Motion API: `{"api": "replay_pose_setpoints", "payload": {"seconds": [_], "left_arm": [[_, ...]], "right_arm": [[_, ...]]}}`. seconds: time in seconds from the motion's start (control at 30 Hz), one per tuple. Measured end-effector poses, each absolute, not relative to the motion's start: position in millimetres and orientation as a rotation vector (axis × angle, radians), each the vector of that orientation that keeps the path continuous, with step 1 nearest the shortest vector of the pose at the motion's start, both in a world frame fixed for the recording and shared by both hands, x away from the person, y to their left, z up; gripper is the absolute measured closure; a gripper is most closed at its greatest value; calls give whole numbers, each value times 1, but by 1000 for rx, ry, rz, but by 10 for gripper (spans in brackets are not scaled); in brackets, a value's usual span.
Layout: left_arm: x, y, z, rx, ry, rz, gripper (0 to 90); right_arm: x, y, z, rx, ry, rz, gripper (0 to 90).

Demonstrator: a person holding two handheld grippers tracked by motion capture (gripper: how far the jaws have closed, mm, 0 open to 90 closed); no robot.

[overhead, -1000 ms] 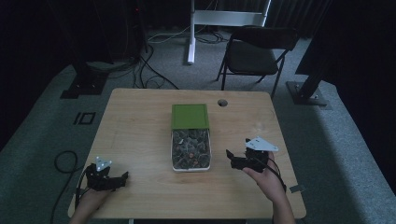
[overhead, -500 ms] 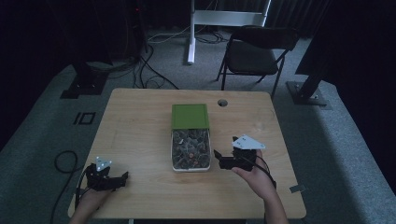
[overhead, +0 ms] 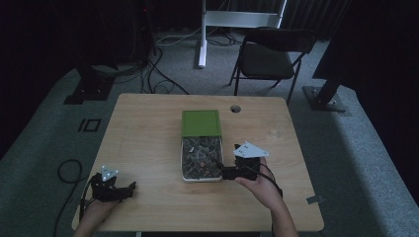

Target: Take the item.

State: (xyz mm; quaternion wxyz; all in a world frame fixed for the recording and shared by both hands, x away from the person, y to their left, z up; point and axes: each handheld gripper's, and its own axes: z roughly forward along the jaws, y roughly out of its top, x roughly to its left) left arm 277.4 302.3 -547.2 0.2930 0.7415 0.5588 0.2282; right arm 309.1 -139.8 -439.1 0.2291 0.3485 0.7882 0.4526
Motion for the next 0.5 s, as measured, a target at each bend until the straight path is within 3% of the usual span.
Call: {"api": "replay_pose_setpoints", "payload": {"seconds": [0.5], "left_arm": [[277, 302, -547, 1977, 1488, 608, 22]], "right_arm": [[308, -113, -441, 900, 2226, 1272, 116]]}}
